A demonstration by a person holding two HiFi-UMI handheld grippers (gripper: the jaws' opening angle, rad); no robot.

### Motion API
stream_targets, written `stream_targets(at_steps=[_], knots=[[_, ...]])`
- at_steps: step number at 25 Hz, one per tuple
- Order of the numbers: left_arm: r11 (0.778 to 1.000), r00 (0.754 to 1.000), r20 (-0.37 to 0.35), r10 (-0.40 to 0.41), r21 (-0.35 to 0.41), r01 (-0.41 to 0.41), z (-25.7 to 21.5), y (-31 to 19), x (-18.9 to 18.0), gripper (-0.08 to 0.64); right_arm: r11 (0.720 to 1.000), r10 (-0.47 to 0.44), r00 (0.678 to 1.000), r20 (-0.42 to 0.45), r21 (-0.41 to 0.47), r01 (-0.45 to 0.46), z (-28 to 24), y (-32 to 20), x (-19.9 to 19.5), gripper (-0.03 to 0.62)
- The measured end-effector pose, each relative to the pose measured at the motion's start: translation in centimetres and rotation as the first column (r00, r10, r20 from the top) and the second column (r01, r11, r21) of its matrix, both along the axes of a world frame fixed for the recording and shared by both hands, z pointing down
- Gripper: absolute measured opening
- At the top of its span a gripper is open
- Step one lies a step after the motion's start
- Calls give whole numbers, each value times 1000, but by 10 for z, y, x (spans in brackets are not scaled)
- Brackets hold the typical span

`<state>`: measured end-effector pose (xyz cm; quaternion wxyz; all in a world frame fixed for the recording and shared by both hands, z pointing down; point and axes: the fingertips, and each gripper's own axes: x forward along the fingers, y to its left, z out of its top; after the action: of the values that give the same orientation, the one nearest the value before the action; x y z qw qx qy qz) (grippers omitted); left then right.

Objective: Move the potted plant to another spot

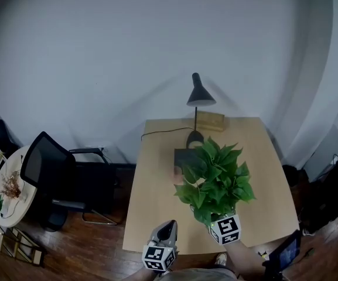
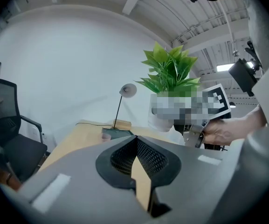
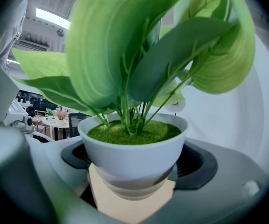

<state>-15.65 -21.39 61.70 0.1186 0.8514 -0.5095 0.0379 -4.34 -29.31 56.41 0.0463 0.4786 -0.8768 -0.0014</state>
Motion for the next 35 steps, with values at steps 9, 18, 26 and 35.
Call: stream_targets(at_steps=[9,18,26,35], knots=[[1000,1000,-5,-25,0,25,2,-36,147,-6,1000,-15,1000,-6,1,15,6,-35,146,529],[1000,999,20,-28,-11,29,9,-51,224,-6,1000,-2,1000,8,-26,3,29,-52,227,529],[998,998,23,66,-20,-66,9,-67,263,-6,993,111,994,16,-47,-110,35,-65,279,529],[983,983,7,181,-36,-181,12,-86,271,-6,973,214,977,-19,-82,-215,47,-70,296,529]])
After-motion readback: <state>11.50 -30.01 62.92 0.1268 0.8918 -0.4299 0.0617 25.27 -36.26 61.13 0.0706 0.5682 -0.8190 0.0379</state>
